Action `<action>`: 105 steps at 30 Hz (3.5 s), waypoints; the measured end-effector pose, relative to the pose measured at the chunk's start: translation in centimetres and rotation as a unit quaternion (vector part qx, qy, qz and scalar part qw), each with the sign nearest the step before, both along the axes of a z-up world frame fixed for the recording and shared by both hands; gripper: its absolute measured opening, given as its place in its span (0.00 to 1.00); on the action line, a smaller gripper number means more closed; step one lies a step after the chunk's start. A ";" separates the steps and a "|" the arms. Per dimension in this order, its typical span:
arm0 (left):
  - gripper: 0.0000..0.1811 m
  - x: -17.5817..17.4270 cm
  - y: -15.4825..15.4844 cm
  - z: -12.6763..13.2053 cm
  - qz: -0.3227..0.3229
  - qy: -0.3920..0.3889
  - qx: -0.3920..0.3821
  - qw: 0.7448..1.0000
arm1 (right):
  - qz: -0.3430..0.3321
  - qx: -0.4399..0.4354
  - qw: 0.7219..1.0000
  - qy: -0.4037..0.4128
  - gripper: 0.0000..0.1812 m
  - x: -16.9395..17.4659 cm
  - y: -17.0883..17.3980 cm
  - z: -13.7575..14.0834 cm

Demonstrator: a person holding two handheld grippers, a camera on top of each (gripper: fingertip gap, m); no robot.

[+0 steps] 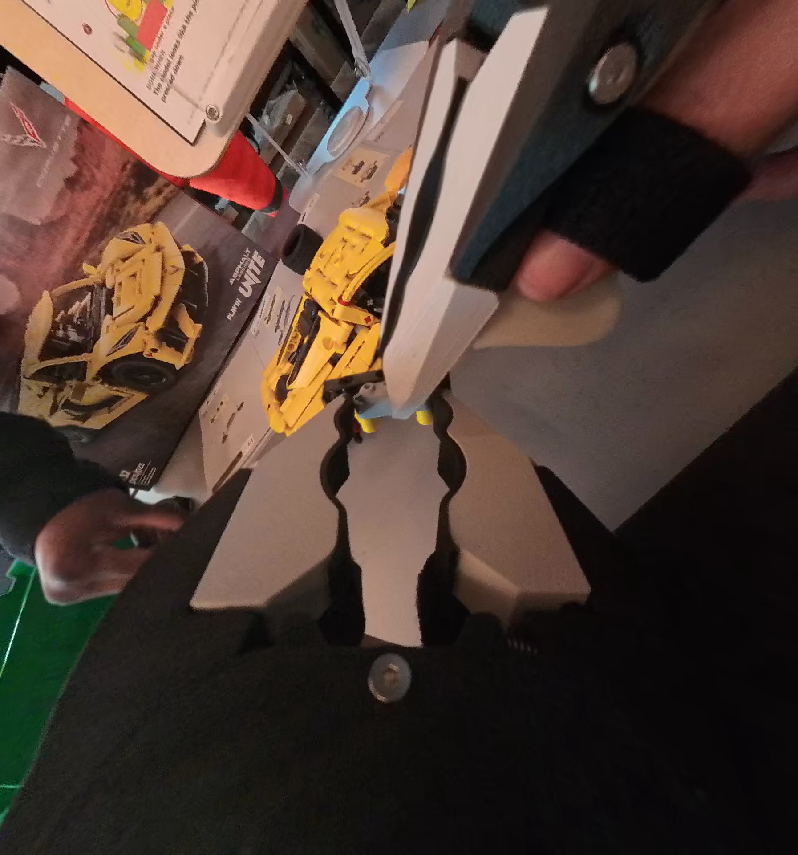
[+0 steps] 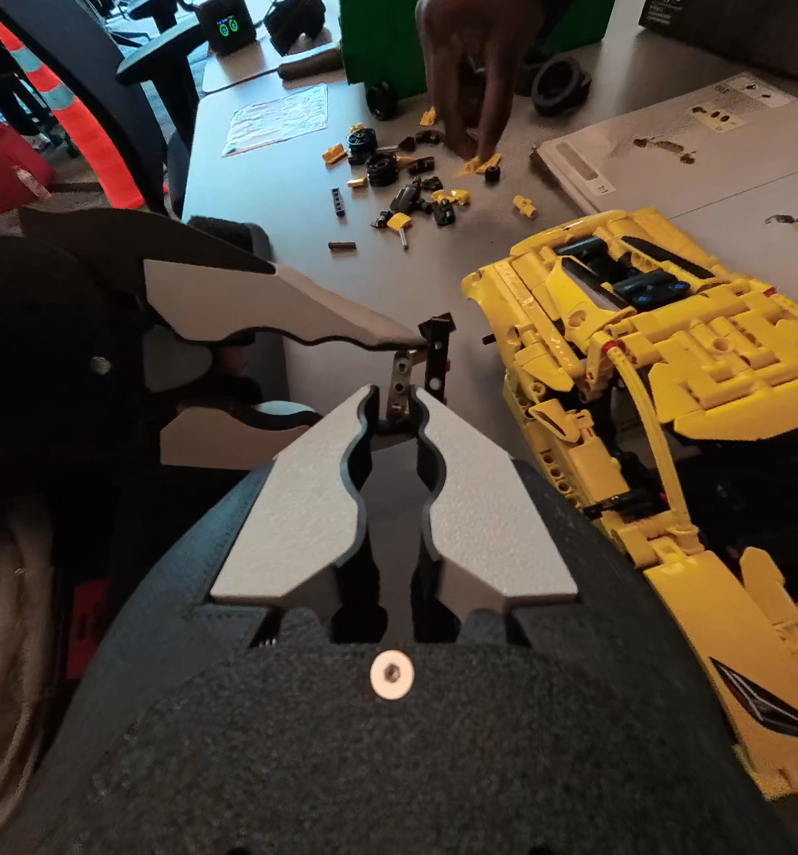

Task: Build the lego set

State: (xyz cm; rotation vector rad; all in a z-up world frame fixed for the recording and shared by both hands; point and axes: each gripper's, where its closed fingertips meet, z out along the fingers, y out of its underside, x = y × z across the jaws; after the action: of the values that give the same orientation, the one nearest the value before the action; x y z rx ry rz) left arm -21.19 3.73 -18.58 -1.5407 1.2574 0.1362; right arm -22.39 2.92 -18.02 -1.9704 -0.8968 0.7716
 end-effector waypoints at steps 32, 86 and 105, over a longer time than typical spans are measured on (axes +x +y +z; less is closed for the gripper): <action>0.12 -4.9 -2.1 2.3 -0.114 -0.247 -0.224 0.936 | 0.071 -0.111 0.966 -0.221 0.04 2.7 -4.6 -4.9; 0.04 0.8 -4.8 -2.7 -0.325 -0.105 -0.575 0.743 | 0.102 0.194 0.952 -0.213 0.25 4.4 -3.7 -3.9; 0.12 0.8 -4.4 0.8 -0.380 -0.174 -0.536 0.733 | 0.107 0.159 0.971 -0.142 0.09 4.0 -4.1 -2.1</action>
State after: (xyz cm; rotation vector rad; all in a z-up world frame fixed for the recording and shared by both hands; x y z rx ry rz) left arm -20.40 -0.66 -17.82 -1.6413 1.6293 -1.5990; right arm -18.41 -1.17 -20.14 -1.7402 -1.3328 0.4300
